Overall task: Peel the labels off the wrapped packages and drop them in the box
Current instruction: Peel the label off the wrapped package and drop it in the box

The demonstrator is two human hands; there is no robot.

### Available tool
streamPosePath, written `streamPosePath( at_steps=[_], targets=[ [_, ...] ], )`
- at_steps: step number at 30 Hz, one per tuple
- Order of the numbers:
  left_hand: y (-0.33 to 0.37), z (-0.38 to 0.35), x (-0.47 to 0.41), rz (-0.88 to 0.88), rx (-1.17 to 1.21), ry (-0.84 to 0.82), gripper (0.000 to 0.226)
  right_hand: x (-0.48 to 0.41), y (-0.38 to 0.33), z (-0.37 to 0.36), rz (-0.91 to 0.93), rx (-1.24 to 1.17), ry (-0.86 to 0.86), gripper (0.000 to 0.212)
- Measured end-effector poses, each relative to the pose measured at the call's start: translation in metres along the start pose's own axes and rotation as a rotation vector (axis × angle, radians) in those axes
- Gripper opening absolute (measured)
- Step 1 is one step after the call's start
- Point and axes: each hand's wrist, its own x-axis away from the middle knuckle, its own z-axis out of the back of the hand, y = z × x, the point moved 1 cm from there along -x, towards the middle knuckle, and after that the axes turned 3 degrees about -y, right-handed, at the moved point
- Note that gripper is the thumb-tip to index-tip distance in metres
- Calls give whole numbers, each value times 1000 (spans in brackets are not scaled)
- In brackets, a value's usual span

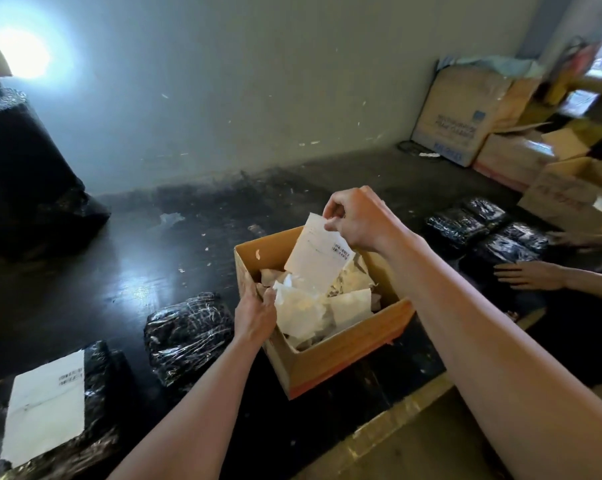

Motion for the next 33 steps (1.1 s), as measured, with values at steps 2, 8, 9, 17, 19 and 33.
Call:
streamPosePath(
  at_steps=[2, 8, 9, 17, 19, 33],
  targets=[
    [-2, -9, -2, 28, 61, 64, 65, -3, 12, -1, -1, -14, -37, 12],
    [-1, -21, 0, 68, 123, 129, 60, -13, 31, 6, 51, -44, -108, 6],
    [-1, -22, 0, 71, 123, 140, 60, -15, 34, 7, 46, -51, -146, 6],
    [0, -27, -1, 58, 102, 202, 57, -29, 60, 4, 31, 26, -356, 11],
    [1, -27, 0, 57, 118, 208, 56, -35, 65, 1, 29, 105, -342, 15],
    [0, -27, -2, 93, 182, 212, 61, -53, 98, 2, 106, 162, -285, 20]
  ],
)
